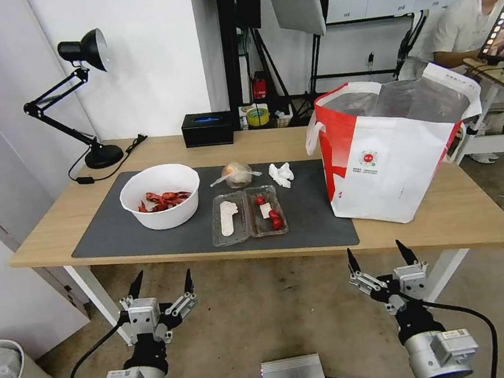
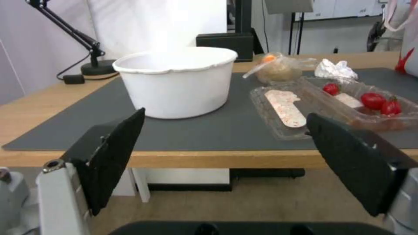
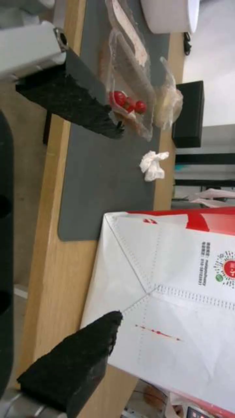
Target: Pick up the trash from the table and place it into the takeout bag.
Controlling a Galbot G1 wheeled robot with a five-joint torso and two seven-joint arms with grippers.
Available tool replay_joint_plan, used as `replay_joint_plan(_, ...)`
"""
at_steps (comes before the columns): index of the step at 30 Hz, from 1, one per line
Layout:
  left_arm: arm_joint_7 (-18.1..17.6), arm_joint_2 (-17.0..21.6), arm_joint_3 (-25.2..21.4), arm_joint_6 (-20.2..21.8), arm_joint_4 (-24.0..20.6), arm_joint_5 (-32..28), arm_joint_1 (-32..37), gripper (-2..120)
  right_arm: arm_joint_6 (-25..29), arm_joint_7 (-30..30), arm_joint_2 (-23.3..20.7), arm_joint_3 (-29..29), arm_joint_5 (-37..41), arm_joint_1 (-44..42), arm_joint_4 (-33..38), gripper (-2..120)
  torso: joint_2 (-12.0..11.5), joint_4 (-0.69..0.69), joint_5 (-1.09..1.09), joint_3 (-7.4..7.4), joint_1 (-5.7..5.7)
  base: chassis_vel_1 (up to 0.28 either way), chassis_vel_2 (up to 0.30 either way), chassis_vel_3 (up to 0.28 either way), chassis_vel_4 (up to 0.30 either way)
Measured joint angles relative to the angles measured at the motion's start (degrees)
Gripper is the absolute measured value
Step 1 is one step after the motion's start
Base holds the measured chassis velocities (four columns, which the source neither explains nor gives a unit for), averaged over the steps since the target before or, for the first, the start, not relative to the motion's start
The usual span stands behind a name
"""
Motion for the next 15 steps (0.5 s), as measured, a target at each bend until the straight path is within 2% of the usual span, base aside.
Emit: replay_joint_plan(15, 0.0, 0.0, 0.0, 0.0, 0.0, 0.0, 0.0, 100, 0.0, 0.0, 0.0, 0.0, 0.0, 0.0, 0.0, 100, 0.0, 0.0, 0.0, 0.0, 0.0, 0.0, 0.0, 0.0, 0.0)
